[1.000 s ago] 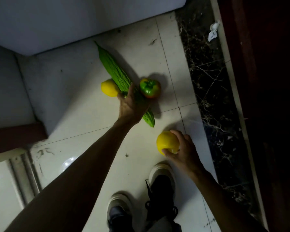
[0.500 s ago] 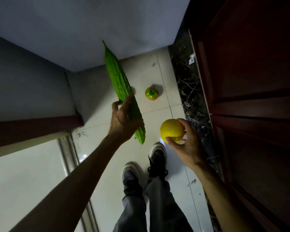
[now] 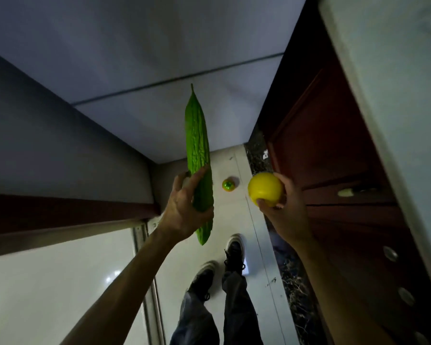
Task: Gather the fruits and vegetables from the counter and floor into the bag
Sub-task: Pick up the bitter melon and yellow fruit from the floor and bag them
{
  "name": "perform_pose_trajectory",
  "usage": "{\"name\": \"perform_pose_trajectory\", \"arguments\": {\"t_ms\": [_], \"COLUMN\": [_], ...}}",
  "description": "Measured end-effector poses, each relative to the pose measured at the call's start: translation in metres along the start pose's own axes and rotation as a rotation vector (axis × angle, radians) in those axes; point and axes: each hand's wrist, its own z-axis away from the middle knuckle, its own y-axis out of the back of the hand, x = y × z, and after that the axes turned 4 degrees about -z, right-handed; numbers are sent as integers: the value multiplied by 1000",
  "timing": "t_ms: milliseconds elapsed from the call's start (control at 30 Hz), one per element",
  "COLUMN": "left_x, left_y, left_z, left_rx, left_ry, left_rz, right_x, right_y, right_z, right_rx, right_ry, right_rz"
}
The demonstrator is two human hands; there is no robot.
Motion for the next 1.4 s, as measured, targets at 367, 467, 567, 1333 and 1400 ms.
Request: {"name": "perform_pose_trajectory", "arguments": {"t_ms": [367, 467, 567, 1333, 1400], "left_x": [103, 132, 169, 416, 427], "left_y": [71, 71, 62, -204, -228], "left_z": [53, 66, 77, 366, 408], "left_rx": [-106, -167, -287, -1130, -1180], "left_ry": [-398, -511, -592, -1309, -1363], "left_rz": [1, 5, 71, -58, -68], "right_x": [-107, -121, -131, -40, -27], "right_y": [62, 86, 112, 246, 252], "right_z": [97, 142, 191, 663, 706], "right_rx": [352, 457, 597, 1705, 1771], "right_ry": [107, 112, 91, -286, -332], "right_rz": [-57, -95, -54, -10, -13]}}
